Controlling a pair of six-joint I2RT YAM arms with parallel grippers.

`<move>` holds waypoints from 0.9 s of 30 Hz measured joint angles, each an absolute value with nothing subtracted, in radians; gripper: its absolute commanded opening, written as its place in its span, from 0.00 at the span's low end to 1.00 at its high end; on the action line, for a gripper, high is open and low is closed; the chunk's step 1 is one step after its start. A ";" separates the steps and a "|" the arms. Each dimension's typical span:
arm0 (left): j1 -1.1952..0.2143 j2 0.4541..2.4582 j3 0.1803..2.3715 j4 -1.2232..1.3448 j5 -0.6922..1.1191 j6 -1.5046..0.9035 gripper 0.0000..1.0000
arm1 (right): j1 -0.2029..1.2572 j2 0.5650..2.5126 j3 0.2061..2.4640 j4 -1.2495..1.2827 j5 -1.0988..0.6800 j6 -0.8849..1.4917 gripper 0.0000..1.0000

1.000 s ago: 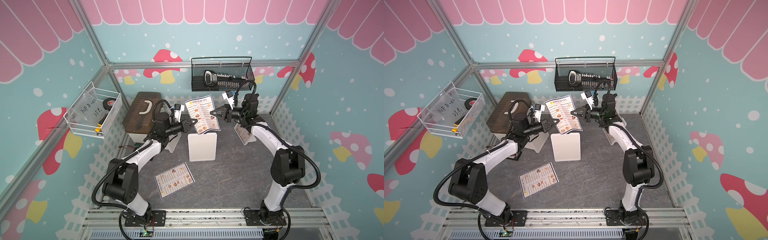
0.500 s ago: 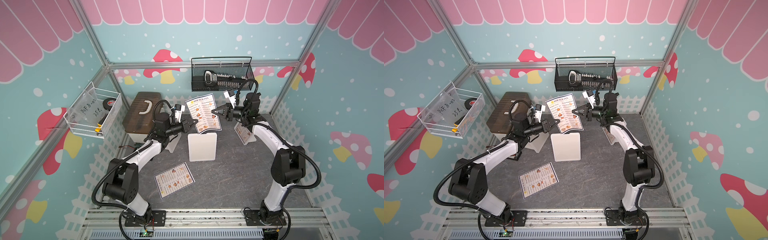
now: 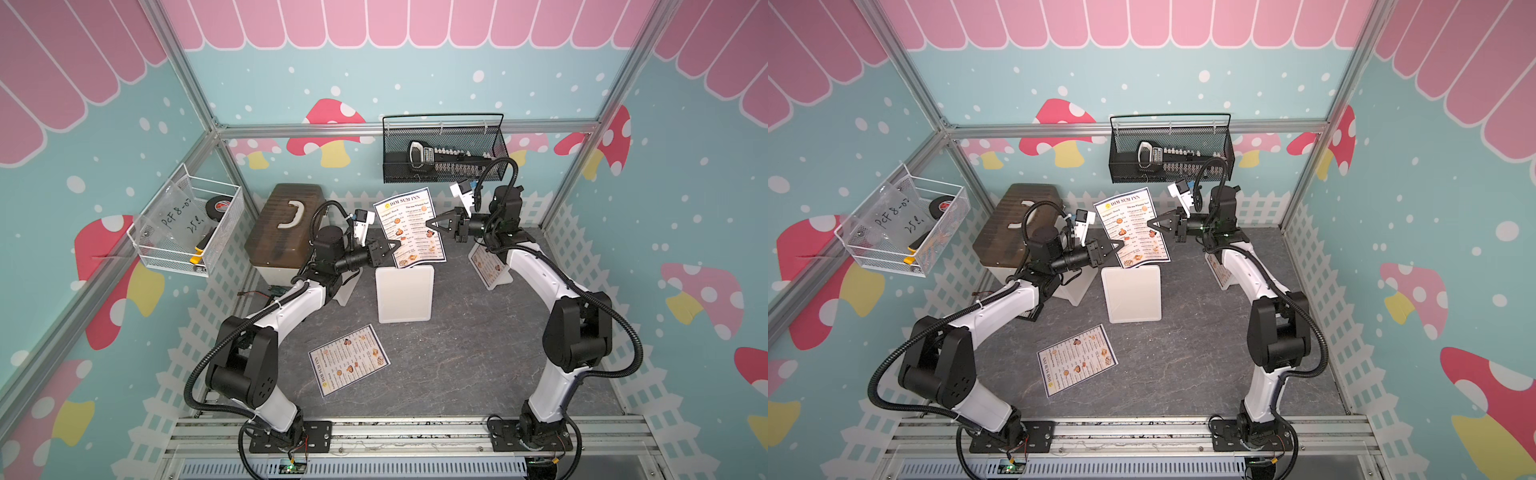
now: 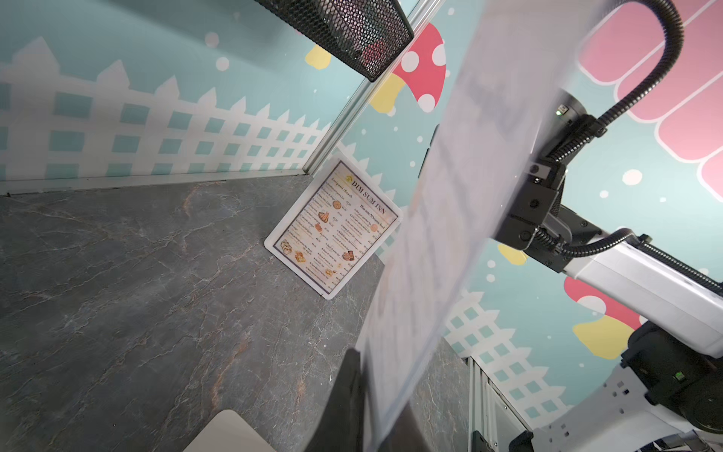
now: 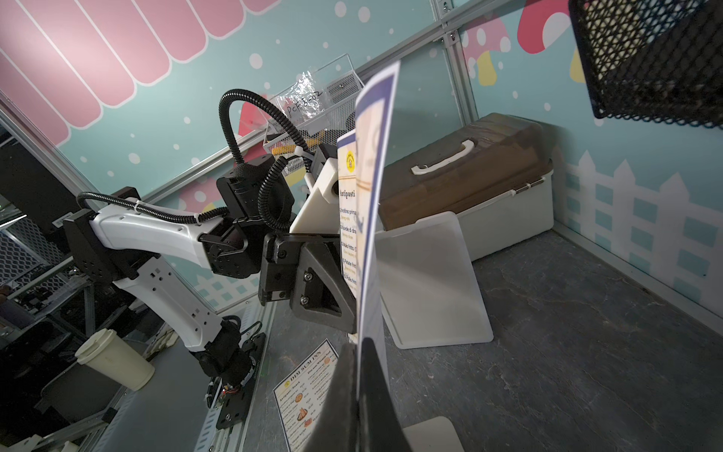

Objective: Insert the menus into the narrow rack
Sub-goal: Insert the menu into the narrow rack.

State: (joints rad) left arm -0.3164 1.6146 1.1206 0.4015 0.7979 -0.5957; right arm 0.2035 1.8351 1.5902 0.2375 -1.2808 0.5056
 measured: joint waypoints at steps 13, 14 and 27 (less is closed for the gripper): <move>-0.304 1.613 1.110 0.403 0.797 -0.595 0.09 | 0.219 1.835 1.590 0.232 -1.293 0.506 0.00; -0.302 1.612 1.105 0.404 0.796 -0.595 0.09 | 0.224 1.835 1.590 0.232 -1.294 0.506 0.00; -0.285 1.602 1.077 0.410 0.789 -0.596 0.09 | 0.241 1.835 1.593 0.226 -1.314 0.506 0.00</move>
